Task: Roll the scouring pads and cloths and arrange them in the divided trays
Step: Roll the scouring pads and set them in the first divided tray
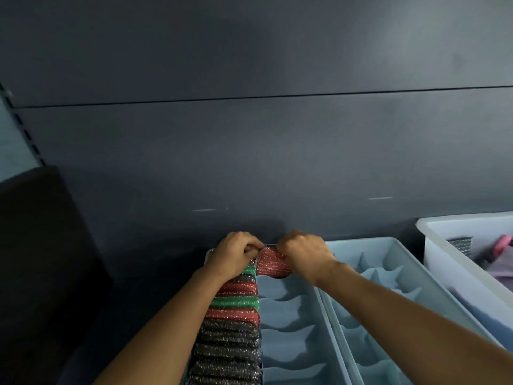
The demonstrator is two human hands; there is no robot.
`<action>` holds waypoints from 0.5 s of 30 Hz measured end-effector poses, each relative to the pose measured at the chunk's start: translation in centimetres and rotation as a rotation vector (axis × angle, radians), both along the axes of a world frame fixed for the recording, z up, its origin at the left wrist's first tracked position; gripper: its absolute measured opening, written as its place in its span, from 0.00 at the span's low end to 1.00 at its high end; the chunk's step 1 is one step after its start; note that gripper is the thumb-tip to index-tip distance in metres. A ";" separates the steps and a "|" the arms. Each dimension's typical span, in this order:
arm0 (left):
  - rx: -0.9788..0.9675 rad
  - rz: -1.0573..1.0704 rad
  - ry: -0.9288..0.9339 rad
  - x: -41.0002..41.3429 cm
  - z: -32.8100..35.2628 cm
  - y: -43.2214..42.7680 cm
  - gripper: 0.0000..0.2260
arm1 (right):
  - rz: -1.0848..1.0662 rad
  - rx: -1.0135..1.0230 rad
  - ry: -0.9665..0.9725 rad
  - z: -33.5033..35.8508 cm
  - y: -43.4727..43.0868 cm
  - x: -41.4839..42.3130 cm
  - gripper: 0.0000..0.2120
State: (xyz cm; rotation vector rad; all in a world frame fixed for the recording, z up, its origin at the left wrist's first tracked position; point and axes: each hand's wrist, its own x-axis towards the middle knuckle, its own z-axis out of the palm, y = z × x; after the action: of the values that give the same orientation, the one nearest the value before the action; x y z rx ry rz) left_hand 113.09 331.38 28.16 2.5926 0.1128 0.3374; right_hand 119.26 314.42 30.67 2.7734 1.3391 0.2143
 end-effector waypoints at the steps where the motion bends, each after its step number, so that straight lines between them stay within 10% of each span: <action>1: 0.011 0.010 0.000 0.0 0.0 -0.1 0.10 | 0.008 0.004 -0.018 0.2 0.1 0.0 0.14; 9: 0.049 0.092 0.040 -0.7 0.6 -1.6 0.11 | 0.007 -0.078 0.006 -1.7 1.1 -0.7 0.14; 15: 0.042 0.142 0.017 -2.2 1.2 -3.1 0.16 | 0.077 0.254 0.229 -1.4 -2.1 0.1 0.15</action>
State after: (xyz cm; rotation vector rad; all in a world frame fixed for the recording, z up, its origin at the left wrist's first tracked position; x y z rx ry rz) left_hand 110.87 328.32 29.32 2.6357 0.2994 0.3719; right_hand 119.40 312.32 29.25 3.0353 1.5738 0.0759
